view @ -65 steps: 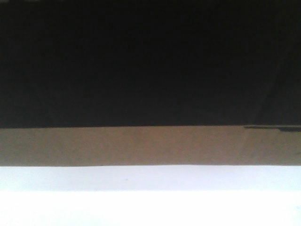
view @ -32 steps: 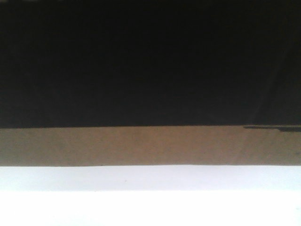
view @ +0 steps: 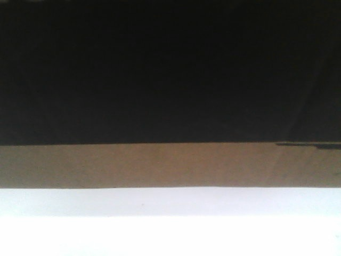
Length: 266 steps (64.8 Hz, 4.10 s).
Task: Grab box from left shelf to table start
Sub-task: 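Hold the box in both grippers while the base turns toward the white table, then lower the box onto the white table top with both grippers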
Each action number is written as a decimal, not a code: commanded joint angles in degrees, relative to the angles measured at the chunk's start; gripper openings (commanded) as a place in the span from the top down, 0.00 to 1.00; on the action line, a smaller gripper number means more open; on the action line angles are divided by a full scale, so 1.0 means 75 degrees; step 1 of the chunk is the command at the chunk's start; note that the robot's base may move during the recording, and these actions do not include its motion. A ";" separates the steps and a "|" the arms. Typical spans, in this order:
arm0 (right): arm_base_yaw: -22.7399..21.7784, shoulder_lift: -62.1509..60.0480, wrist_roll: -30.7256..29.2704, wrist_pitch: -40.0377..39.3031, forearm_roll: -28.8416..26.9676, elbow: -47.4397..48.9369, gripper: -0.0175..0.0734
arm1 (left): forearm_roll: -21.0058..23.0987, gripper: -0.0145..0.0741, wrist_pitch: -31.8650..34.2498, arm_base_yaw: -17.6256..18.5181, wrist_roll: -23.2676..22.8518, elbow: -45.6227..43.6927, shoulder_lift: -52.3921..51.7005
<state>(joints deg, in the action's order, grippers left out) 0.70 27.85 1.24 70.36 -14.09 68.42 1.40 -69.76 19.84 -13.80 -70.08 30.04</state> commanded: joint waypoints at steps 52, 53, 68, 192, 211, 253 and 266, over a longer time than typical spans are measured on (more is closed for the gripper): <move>-0.0050 0.0126 -0.0068 -0.0925 0.0639 0.0168 0.75 | 0.0517 0.95 0.1566 0.0037 -0.0177 -0.0318 -0.0063; -0.0050 0.0126 -0.0068 -0.0925 0.0639 0.0168 0.75 | 0.0517 0.95 0.1566 0.0037 -0.0177 -0.0318 -0.0063; -0.0050 0.0126 -0.0061 -0.0925 0.0639 0.0168 0.75 | 0.0517 0.95 0.1566 0.0037 -0.0177 -0.0318 -0.0063; -0.0050 0.5481 -0.0736 -0.4175 0.0119 0.0176 0.74 | -0.0014 0.95 0.3454 0.0009 -0.0239 -0.1041 0.5682; -0.0050 0.5491 -0.0739 -0.4328 0.0068 0.0176 0.38 | -0.0031 0.61 0.3240 0.0009 -0.0239 -0.1041 0.5853; -0.0050 0.4748 -0.0760 -0.4355 0.0011 0.0647 0.70 | -0.0288 0.83 0.2198 0.0009 -0.0239 -0.2028 0.5609; -0.0050 0.4558 -0.0760 -0.4681 -0.0005 0.0647 0.72 | -0.0405 0.93 0.2518 0.0009 -0.0239 -0.2102 0.5466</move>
<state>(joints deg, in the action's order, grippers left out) 0.35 63.11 -4.39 40.85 -13.28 71.31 -1.06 -55.41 19.45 -15.25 -83.97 72.65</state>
